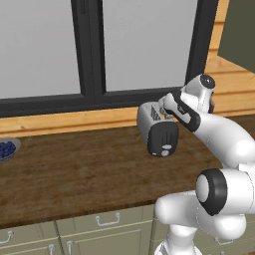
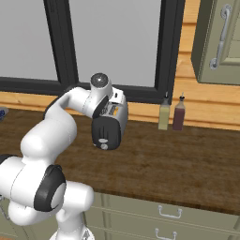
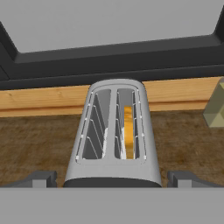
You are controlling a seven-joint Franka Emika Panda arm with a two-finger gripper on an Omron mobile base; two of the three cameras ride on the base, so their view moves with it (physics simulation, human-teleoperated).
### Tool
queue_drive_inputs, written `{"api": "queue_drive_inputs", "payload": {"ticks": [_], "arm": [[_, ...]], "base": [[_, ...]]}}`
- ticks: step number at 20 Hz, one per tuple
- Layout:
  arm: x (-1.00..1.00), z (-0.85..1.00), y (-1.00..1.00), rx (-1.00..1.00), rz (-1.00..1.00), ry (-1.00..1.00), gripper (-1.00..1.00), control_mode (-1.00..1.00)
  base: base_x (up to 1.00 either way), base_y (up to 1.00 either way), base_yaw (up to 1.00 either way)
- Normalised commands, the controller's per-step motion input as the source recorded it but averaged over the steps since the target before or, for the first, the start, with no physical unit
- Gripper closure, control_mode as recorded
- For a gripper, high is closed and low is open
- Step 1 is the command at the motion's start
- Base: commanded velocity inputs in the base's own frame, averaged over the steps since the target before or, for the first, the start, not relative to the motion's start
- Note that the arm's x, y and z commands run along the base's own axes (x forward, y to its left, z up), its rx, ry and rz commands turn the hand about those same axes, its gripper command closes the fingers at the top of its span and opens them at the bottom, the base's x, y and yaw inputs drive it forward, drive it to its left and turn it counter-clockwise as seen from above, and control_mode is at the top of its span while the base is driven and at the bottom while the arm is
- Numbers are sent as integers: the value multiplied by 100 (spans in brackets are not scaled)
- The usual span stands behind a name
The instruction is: Start the toaster. Once the lever pops up, take the bread to the plate on the dining counter.
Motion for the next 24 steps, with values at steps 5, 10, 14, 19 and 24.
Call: {"api": "queue_drive_inputs", "payload": {"ticks": [5,10,14,19,24], "arm": [[0,0,0,0,0,0,-100,-100],[0,0,0,0,0,0,-100,-100],[0,0,0,0,0,0,-100,-100],[0,0,0,0,0,0,-100,-100],[0,0,0,0,0,0,-100,-100]], "base": [[0,0,0],[0,0,0],[0,0,0],[0,0,0],[0,0,0]]}}
